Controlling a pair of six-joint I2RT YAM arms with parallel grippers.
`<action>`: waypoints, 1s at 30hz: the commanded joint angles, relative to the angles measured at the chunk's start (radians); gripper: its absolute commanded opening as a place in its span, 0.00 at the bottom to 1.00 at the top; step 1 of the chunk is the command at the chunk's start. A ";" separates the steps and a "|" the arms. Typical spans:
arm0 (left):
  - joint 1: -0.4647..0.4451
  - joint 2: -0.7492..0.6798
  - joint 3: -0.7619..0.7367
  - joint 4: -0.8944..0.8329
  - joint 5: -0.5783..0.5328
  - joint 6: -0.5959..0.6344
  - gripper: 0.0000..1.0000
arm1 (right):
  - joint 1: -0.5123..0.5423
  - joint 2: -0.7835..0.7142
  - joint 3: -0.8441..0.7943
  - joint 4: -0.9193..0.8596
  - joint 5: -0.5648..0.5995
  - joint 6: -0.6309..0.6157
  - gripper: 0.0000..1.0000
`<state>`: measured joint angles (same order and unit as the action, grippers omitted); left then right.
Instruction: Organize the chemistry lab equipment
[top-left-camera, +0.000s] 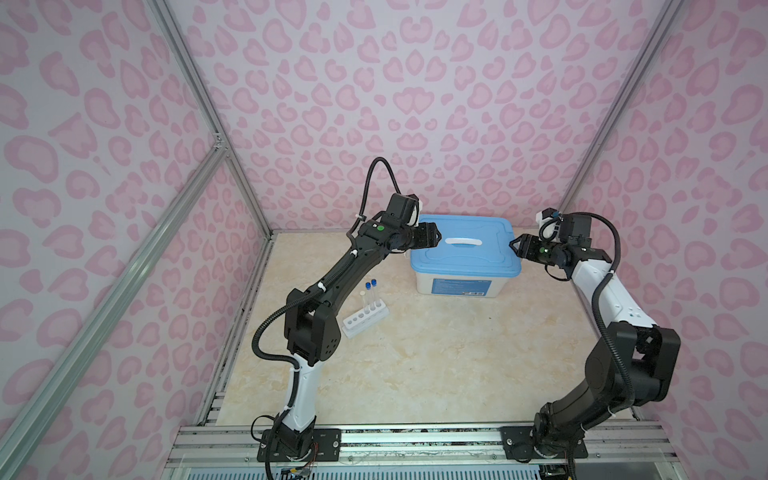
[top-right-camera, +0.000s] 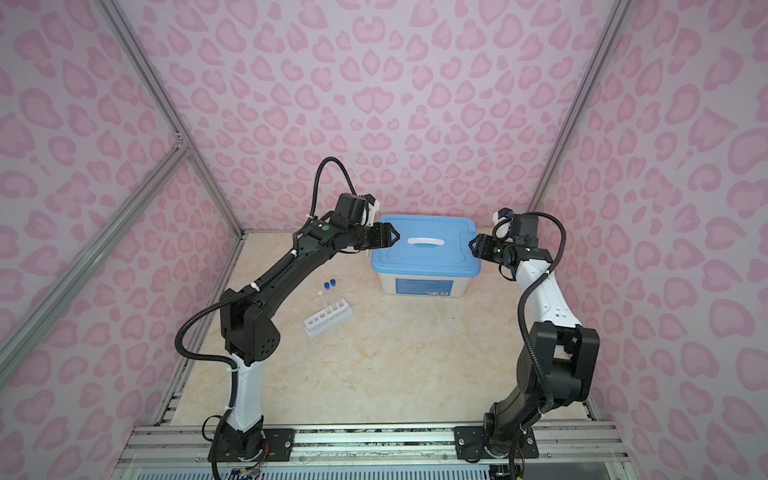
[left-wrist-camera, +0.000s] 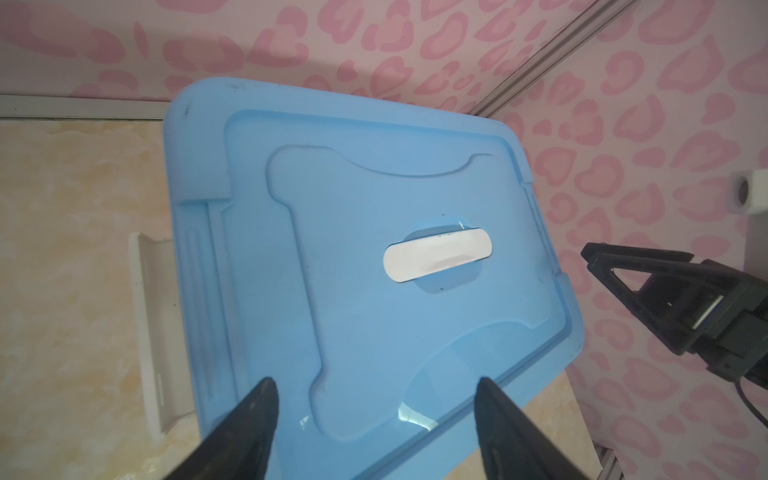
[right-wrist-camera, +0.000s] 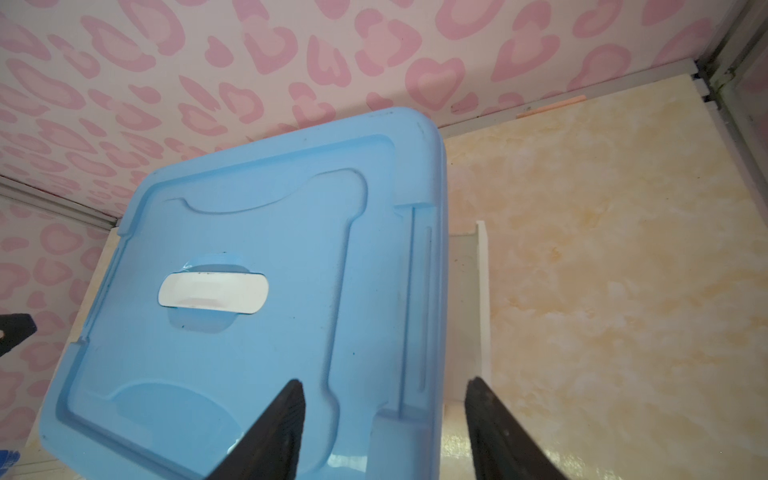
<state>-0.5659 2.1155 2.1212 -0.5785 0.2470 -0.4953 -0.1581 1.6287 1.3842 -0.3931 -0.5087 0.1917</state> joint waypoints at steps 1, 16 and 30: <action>-0.013 -0.005 0.012 0.004 -0.012 0.035 0.77 | -0.015 -0.008 -0.033 0.059 -0.025 0.031 0.66; -0.089 0.056 0.074 -0.034 -0.030 0.066 0.76 | -0.107 -0.016 -0.204 0.320 -0.202 0.161 0.78; -0.097 0.103 0.103 -0.049 -0.038 0.061 0.76 | -0.116 0.082 -0.149 0.310 -0.240 0.139 0.80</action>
<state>-0.6621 2.2063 2.2108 -0.6300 0.2089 -0.4431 -0.2745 1.6966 1.2312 -0.0963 -0.7372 0.3470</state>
